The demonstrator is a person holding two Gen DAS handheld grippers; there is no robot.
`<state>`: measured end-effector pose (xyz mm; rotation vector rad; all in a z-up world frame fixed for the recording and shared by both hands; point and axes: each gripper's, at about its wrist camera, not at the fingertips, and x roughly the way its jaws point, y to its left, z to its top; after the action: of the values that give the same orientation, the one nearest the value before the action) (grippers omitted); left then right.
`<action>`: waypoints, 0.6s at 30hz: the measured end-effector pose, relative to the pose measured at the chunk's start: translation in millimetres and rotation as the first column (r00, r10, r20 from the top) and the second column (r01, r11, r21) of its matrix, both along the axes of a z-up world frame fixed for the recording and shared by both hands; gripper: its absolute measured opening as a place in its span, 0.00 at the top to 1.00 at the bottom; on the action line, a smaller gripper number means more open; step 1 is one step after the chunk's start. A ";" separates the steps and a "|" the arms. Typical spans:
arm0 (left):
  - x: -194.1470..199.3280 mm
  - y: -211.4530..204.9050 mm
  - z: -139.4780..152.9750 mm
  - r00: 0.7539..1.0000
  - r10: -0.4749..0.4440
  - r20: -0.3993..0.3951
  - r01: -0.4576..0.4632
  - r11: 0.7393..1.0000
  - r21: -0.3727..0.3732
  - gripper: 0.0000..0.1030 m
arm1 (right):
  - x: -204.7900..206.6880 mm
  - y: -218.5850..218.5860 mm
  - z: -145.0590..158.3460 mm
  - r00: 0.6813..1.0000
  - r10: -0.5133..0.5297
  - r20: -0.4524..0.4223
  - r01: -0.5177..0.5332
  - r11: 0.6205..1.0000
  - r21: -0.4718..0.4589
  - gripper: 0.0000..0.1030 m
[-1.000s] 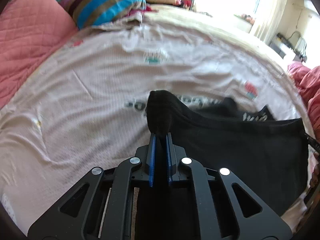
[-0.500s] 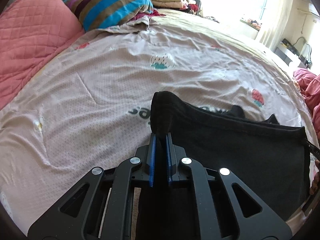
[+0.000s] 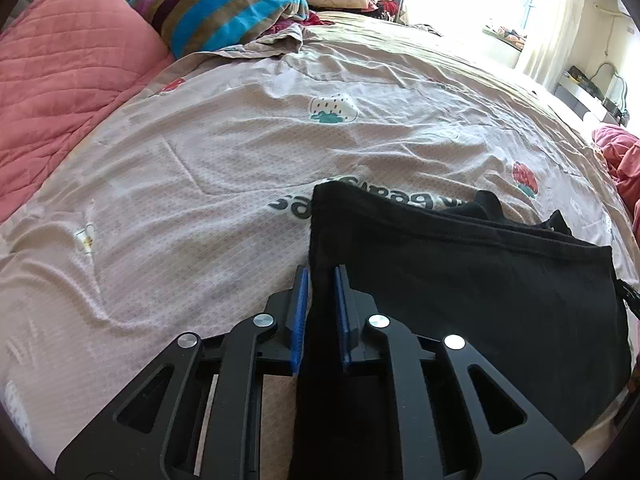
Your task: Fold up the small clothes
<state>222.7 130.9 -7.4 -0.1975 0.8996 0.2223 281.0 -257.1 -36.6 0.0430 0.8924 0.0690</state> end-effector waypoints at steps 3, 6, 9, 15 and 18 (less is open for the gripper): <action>-8.4 0.6 5.5 1.000 0.001 0.009 -0.001 1.000 -0.003 0.90 | -16.4 -1.0 9.7 1.000 0.020 0.024 -0.020 1.000 0.017 0.61; -17.5 -2.3 12.7 1.000 -0.008 0.023 0.008 1.000 0.001 0.82 | -32.2 1.3 19.9 0.998 0.048 0.049 -0.049 0.999 0.019 0.59; -26.1 -8.8 18.8 0.999 -0.023 0.026 0.022 1.000 0.017 0.78 | -49.6 4.8 30.4 0.994 0.081 0.069 -0.084 0.996 0.031 0.56; -48.6 -20.6 25.0 0.998 -0.043 0.036 0.044 0.999 -0.011 0.70 | -76.7 12.9 39.2 0.988 0.138 0.072 -0.142 0.988 0.053 0.55; -58.6 -26.4 27.0 0.997 -0.058 0.042 0.059 0.998 -0.020 0.68 | -84.5 17.5 39.1 0.984 0.162 0.072 -0.165 0.985 0.049 0.55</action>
<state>164.2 104.5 19.6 -0.1943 0.8656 0.1543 196.5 -239.7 2.6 0.0181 0.8250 0.2470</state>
